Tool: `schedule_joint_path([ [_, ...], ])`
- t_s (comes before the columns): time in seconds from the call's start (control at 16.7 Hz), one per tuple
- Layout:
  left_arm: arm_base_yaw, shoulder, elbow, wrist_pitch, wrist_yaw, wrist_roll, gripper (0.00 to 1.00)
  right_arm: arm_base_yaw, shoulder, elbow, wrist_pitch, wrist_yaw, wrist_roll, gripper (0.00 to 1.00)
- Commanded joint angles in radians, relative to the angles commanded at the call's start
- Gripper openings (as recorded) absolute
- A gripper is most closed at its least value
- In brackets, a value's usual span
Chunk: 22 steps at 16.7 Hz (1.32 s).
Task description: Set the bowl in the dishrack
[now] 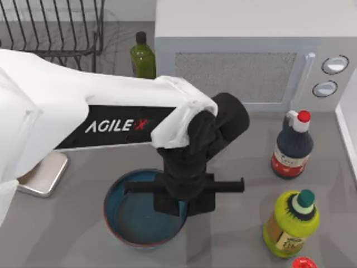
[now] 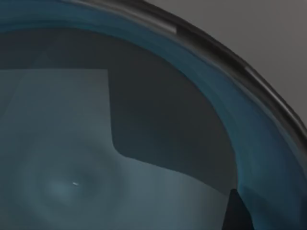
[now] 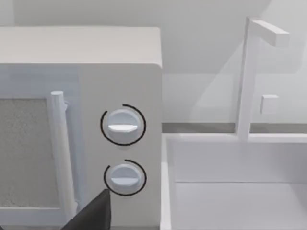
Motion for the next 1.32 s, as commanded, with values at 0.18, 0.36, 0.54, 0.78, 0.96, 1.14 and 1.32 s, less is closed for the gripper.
schedule_joint_path([
  [0.18,0.0,-0.003,0.001,-0.002,0.0,0.001,0.0,0.0,0.0,0.0,0.0,0.0,0.0,1.0],
  [0.36,-0.008,0.003,0.071,-0.07,0.0,0.0,0.0,0.0,0.0,0.0,0.0,0.0,0.0,1.0],
  [0.54,-0.016,0.004,0.234,-0.234,0.0,-0.003,0.0,0.0,0.0,0.0,0.0,0.0,0.0,1.0],
  [0.78,-0.016,-0.006,0.513,-0.546,0.0,-0.008,0.0,0.0,0.0,0.0,0.0,0.0,0.0,1.0],
  [0.96,-0.011,-0.023,0.679,-0.717,0.0,-0.009,0.0,0.0,0.0,0.0,0.0,0.0,0.0,1.0],
  [1.14,-0.007,-0.038,0.755,-0.791,0.0,-0.007,0.0,0.0,0.0,0.0,0.0,0.0,0.0,1.0],
  [1.32,-0.007,-0.039,0.758,-0.795,0.0,-0.007,0.0,0.0,0.0,0.0,0.0,0.0,0.0,1.0],
])
